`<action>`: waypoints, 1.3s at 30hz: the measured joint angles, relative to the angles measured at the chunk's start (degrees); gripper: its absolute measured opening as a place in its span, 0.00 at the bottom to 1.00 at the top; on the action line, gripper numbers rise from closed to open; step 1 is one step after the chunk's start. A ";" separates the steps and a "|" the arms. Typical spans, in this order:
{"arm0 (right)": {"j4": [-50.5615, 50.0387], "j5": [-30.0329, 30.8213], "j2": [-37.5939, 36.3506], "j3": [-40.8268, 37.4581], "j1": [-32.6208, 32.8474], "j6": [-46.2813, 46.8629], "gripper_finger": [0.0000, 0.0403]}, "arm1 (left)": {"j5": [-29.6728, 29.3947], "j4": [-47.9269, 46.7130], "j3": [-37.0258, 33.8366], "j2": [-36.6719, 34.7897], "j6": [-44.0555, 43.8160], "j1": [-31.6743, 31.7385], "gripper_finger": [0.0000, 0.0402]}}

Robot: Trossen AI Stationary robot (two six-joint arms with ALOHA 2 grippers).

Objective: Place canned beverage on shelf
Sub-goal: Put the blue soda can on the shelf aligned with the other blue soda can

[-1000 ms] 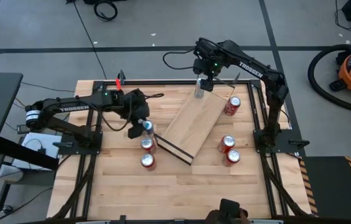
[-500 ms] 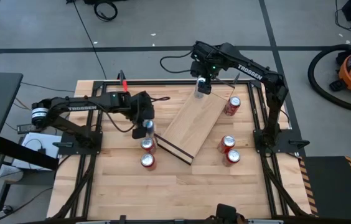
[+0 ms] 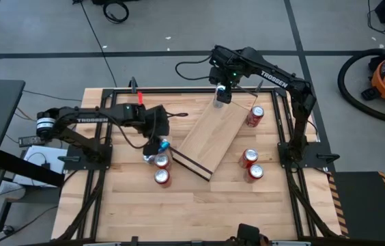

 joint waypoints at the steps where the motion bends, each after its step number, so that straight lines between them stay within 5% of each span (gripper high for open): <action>1: 0.10 0.00 0.00 0.00 -0.02 -0.02 0.79 | -0.78 -0.05 0.00 -0.01 0.06 -0.33 0.86; 17: 0.14 -0.01 0.00 0.00 0.29 -0.09 0.79 | 7.97 -16.32 5.92 -4.49 -26.48 -5.24 0.72; 28: 2.77 0.00 -0.17 0.00 1.40 -0.38 0.79 | -2.57 -6.91 -8.85 -16.53 -47.05 -16.86 0.64; 39: 3.53 -0.22 -0.17 0.00 1.80 -0.46 0.77 | -14.93 6.27 -21.98 -17.67 -58.85 -23.89 0.61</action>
